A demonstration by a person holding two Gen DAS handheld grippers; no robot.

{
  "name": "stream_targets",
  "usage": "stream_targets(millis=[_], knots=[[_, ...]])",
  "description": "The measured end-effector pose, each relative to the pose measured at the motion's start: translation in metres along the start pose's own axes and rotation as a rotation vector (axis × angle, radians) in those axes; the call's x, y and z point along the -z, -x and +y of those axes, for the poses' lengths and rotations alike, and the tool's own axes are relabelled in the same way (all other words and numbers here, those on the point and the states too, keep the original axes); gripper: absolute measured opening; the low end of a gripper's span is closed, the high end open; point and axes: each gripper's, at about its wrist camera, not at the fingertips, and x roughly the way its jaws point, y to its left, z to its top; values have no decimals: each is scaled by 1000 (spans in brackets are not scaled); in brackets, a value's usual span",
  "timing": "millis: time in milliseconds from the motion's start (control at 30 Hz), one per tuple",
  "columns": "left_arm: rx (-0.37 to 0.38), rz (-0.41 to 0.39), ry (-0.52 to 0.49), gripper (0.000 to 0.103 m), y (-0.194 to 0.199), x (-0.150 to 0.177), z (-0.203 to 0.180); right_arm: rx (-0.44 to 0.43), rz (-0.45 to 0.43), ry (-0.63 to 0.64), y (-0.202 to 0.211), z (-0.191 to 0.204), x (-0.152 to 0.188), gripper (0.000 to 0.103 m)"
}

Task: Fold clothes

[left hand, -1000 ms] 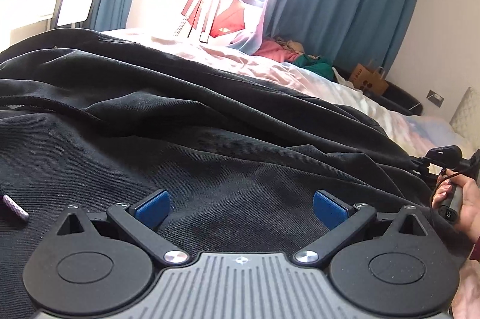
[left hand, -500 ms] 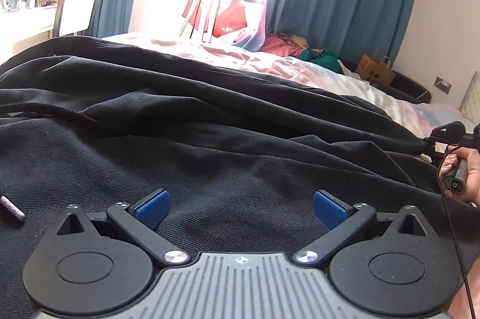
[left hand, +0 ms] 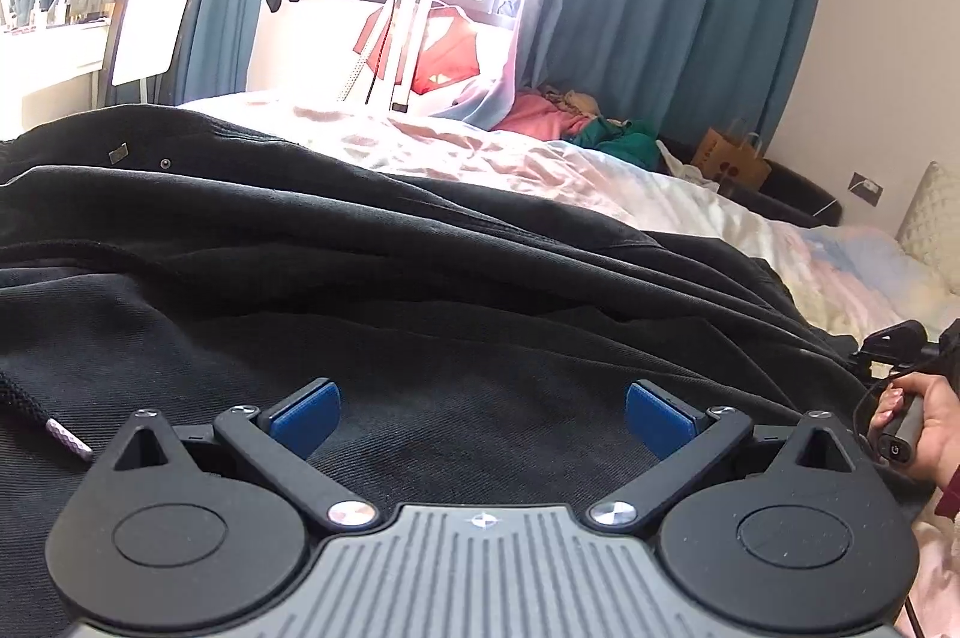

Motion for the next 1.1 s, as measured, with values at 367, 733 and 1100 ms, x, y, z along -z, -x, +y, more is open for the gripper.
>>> stream_targets(millis=[367,733,1100], knots=[[-46,-96,-52,103,52,-16,-17,82,25,616,112,88,43,10],[-30,-112,-137,103,117,-16,-41,-183,87,930,262,140,133,10],[-70,-110,-142,103,142,-1,-42,-207,89,986,299,132,166,10]])
